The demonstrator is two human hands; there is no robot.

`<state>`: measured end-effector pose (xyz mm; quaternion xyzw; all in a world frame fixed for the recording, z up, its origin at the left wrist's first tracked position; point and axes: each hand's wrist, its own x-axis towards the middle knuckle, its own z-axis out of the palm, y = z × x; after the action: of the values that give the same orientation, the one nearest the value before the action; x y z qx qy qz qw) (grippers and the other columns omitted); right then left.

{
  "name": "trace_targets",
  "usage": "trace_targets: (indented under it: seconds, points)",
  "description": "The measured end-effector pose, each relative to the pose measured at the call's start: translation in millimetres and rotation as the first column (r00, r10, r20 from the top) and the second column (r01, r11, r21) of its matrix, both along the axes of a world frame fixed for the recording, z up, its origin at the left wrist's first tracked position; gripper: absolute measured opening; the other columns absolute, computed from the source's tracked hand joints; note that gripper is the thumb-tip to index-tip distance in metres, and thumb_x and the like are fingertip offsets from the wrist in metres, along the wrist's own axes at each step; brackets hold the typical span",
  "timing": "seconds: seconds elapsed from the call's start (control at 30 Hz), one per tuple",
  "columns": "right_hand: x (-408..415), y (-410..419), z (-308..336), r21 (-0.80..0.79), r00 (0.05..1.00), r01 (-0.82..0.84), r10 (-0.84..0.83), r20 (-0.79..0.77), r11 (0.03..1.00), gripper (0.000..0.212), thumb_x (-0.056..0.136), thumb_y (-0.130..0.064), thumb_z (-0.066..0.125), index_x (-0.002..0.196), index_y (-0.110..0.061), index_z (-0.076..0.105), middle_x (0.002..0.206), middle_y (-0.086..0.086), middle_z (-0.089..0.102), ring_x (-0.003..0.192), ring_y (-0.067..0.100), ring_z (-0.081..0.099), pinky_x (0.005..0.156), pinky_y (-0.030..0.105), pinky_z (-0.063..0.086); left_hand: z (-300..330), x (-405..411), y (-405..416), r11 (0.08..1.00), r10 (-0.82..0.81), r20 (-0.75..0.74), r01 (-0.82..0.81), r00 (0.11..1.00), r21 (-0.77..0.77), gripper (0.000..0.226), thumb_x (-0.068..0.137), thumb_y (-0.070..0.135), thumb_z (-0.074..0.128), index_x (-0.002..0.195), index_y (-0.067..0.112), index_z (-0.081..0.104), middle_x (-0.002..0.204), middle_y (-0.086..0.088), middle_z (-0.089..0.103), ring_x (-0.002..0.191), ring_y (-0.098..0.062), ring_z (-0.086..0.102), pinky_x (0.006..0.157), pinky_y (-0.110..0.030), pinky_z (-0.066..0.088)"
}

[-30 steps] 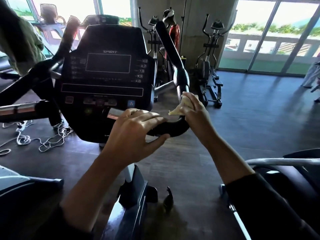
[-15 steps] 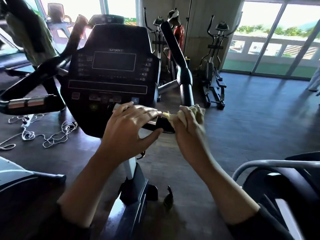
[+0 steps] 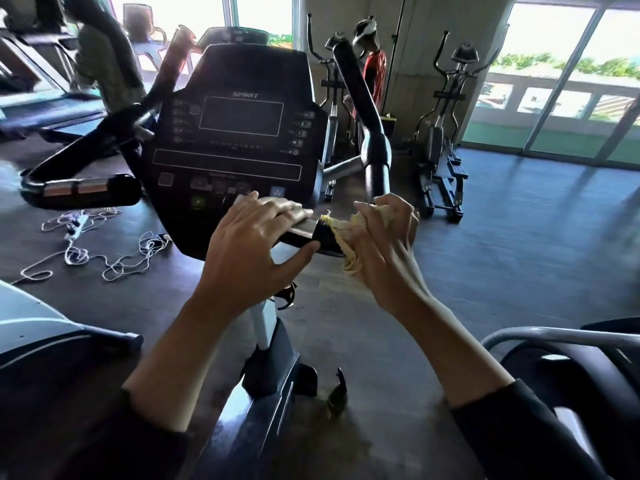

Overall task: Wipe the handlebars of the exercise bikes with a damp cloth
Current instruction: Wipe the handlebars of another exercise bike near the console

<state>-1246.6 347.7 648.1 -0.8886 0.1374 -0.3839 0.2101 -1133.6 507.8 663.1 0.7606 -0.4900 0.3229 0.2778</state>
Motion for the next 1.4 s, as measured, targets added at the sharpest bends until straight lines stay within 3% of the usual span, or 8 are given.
trace_targets:
  seconds: [0.13,0.33,0.5,0.73,0.83,0.97,1.13,1.4]
  points:
    - [-3,-21,8,-0.107,0.994,-0.101,0.096,-0.046,0.989,0.042,0.094,-0.041,0.037,0.123,-0.018,0.058,0.123,-0.002,0.032,0.112,0.005,0.028,0.104,0.061,0.032,-1,0,-2,1.0,0.011,0.025,-0.011,1.0,-0.009,0.046,0.087,0.051,0.059,0.116,0.017,0.069,0.117,0.001,0.069,0.113,-0.014,0.061,0.112,-0.033,0.031]
    - [-2,-38,12,-0.169,0.977,-0.208,0.212,0.008,0.963,0.038,0.09,-0.055,0.044,0.104,-0.023,0.06,0.106,-0.008,0.056,0.103,0.007,0.045,0.1,0.039,0.034,-2,-3,-7,0.996,0.054,0.013,-0.053,0.998,-0.071,0.039,0.089,0.044,0.057,0.112,0.016,0.071,0.115,0.001,0.068,0.112,-0.014,0.061,0.113,-0.032,0.03]
    - [3,-55,13,-0.359,0.933,-0.325,0.359,0.029,0.875,0.037,0.091,-0.043,0.049,0.104,-0.014,0.068,0.1,-0.001,0.065,0.094,0.018,0.061,0.094,0.03,0.037,-6,-5,-16,0.97,0.188,-0.001,-0.186,0.982,-0.155,0.038,0.09,0.04,0.056,0.107,0.011,0.072,0.115,-0.004,0.068,0.111,-0.018,0.061,0.109,-0.039,0.038]
    - [11,-89,33,-0.444,0.769,-0.632,0.585,-0.257,0.635,0.068,0.088,-0.056,0.054,0.138,-0.011,0.047,0.139,0.002,0.047,0.113,0.015,0.058,0.083,0.035,0.055,-9,-17,-30,0.885,0.364,-0.071,-0.368,0.929,-0.286,0.037,0.089,0.036,0.053,0.102,0.008,0.073,0.115,-0.006,0.066,0.11,-0.02,0.059,0.107,-0.019,0.032]
    - [21,-93,32,-0.481,0.69,-0.695,0.686,-0.233,0.535,0.058,0.09,-0.049,0.057,0.136,-0.014,0.05,0.139,0.002,0.05,0.115,0.014,0.058,0.078,0.036,0.058,-9,-22,-35,0.828,0.444,-0.131,-0.462,0.886,-0.318,0.038,0.089,0.036,0.051,0.103,0.008,0.071,0.117,-0.006,0.064,0.113,-0.021,0.057,0.103,-0.015,0.031]
    - [33,-99,26,-0.52,0.58,-0.738,0.798,-0.164,0.43,0.039,0.092,-0.037,0.061,0.122,-0.012,0.065,0.124,0.002,0.064,0.11,0.017,0.063,0.079,0.037,0.057,-12,-27,-40,0.767,0.522,-0.153,-0.541,0.839,-0.344,0.036,0.088,0.035,0.052,0.104,0.009,0.071,0.118,-0.008,0.062,0.117,-0.024,0.054,0.104,-0.027,0.039]
    - [37,-107,30,-0.497,0.497,-0.804,0.827,-0.261,0.326,0.069,0.083,-0.058,0.065,0.135,-0.014,0.054,0.142,-0.007,0.051,0.122,0.01,0.055,0.088,0.035,0.055,-12,-31,-42,0.74,0.538,-0.211,-0.578,0.816,-0.344,0.035,0.088,0.034,0.054,0.107,0.01,0.071,0.122,-0.007,0.06,0.121,-0.023,0.053,0.103,-0.028,0.041]
    - [45,-87,39,-0.461,0.56,-0.787,0.787,-0.258,0.409,0.074,0.077,-0.071,0.047,0.132,-0.023,0.056,0.132,-0.009,0.061,0.099,0.013,0.069,0.074,0.03,0.056,-9,-27,-38,0.71,0.502,-0.349,-0.607,0.792,-0.356,0.046,0.086,0.038,0.054,0.119,0.008,0.065,0.129,-0.005,0.057,0.118,-0.009,0.052,0.098,-0.005,0.034]
